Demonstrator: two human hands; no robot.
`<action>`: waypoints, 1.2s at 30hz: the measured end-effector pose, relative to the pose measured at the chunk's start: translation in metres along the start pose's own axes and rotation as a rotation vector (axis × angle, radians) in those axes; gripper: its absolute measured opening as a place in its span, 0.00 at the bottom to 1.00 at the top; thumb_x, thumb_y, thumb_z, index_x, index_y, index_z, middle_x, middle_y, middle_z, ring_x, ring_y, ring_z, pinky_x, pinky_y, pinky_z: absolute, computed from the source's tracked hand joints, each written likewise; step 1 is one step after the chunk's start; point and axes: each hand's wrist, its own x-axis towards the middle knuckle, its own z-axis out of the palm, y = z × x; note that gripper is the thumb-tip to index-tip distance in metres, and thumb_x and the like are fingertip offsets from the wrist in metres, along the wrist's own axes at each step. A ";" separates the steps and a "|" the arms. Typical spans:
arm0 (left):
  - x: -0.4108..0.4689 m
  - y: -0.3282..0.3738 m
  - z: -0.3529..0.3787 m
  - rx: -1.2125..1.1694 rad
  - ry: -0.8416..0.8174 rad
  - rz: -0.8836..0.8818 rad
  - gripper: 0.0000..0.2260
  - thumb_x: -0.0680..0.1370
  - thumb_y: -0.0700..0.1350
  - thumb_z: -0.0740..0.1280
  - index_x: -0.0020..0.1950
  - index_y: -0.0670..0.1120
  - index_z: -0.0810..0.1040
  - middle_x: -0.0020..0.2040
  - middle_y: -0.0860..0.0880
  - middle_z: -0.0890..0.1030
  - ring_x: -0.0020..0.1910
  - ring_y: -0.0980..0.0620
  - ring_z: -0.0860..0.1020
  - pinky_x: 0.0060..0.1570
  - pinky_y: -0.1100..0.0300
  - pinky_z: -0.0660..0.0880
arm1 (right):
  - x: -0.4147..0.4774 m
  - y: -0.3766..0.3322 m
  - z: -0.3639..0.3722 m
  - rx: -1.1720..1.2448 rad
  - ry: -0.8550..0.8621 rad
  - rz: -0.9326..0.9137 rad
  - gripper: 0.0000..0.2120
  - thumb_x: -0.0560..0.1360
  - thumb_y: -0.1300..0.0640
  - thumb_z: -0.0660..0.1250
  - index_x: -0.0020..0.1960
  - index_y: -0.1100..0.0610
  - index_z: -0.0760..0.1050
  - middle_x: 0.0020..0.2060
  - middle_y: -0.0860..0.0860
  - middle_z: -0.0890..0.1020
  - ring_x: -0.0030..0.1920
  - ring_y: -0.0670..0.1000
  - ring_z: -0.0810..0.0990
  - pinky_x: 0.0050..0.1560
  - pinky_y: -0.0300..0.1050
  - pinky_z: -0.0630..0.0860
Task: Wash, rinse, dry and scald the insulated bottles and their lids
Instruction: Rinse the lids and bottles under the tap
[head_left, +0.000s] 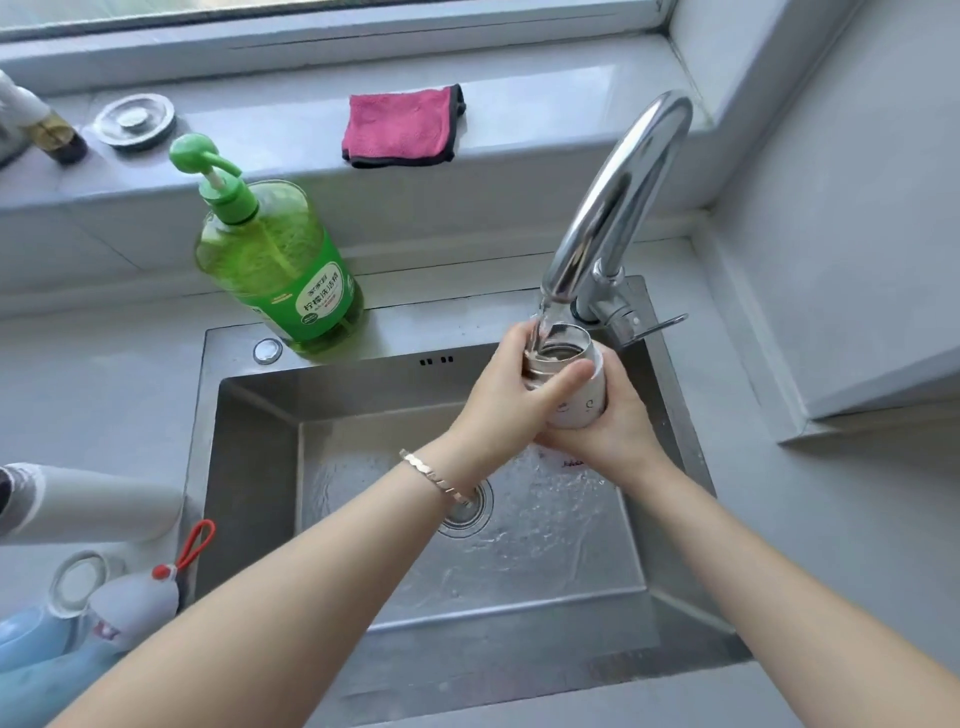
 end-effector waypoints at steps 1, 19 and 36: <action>-0.003 -0.005 -0.001 -0.065 -0.038 0.004 0.17 0.77 0.50 0.66 0.64 0.53 0.67 0.55 0.57 0.77 0.52 0.66 0.76 0.50 0.71 0.72 | 0.001 0.000 0.002 0.042 -0.014 0.012 0.36 0.57 0.65 0.81 0.59 0.49 0.70 0.47 0.43 0.81 0.45 0.38 0.80 0.42 0.33 0.76; -0.057 -0.069 -0.092 0.038 0.267 -0.305 0.10 0.80 0.35 0.57 0.50 0.45 0.77 0.45 0.50 0.80 0.43 0.56 0.79 0.43 0.61 0.74 | 0.011 0.024 0.026 0.165 -0.144 0.172 0.32 0.51 0.50 0.77 0.54 0.49 0.73 0.44 0.45 0.82 0.44 0.44 0.80 0.45 0.38 0.76; -0.096 -0.097 -0.092 0.187 0.143 -0.405 0.11 0.79 0.38 0.61 0.44 0.54 0.75 0.44 0.52 0.81 0.45 0.57 0.79 0.44 0.62 0.73 | -0.006 0.030 0.031 -0.162 0.092 0.008 0.33 0.56 0.63 0.81 0.53 0.41 0.70 0.47 0.38 0.78 0.48 0.36 0.77 0.47 0.23 0.69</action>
